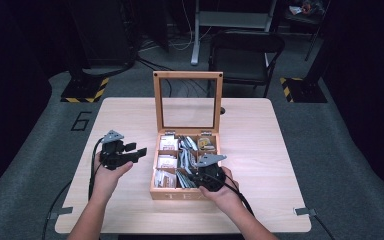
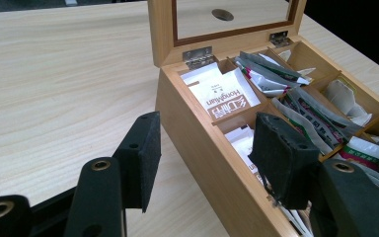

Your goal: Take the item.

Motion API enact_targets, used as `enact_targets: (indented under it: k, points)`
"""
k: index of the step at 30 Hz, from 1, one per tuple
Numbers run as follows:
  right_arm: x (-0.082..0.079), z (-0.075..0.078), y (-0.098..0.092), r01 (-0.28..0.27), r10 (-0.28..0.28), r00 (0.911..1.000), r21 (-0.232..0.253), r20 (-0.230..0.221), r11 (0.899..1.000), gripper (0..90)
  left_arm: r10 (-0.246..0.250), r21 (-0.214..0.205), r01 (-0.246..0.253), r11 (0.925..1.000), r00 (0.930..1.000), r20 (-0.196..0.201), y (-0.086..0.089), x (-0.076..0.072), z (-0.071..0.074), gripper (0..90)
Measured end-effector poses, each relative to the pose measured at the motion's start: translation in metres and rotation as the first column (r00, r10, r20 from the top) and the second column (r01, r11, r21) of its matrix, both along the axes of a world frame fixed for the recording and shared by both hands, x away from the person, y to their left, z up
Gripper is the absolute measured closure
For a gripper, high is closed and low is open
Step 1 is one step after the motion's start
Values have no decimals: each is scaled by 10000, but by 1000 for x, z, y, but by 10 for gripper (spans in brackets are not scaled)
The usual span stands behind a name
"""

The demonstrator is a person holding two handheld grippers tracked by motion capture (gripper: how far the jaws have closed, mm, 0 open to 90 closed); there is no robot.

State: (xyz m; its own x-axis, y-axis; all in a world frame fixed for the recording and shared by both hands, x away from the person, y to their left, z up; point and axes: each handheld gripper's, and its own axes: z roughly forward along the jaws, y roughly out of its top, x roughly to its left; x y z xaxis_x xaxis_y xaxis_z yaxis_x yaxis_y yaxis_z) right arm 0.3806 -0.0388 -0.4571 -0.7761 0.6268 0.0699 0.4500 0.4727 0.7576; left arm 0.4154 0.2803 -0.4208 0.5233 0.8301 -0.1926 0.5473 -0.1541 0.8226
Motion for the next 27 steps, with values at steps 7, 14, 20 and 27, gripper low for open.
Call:
enact_targets:
  k: [7,14,20,27]
  points:
    - [0,-4,5,-76,75,10000,-172,-46,9998,807,6,-13,-6,10000,10000,-6,0,0,0,447]
    - [0,-6,7,-181,178,9998,-264,-123,9995,865,-3,-10,3,10000,10000,-14,1,0,0,446]
    - [-1,-5,6,-247,242,9996,-389,-137,9989,893,-6,0,6,10000,10000,-8,1,0,0,446]
    - [-2,1,5,-278,275,9995,-223,-122,9994,894,46,-14,-46,10000,10000,23,1,0,0,446]
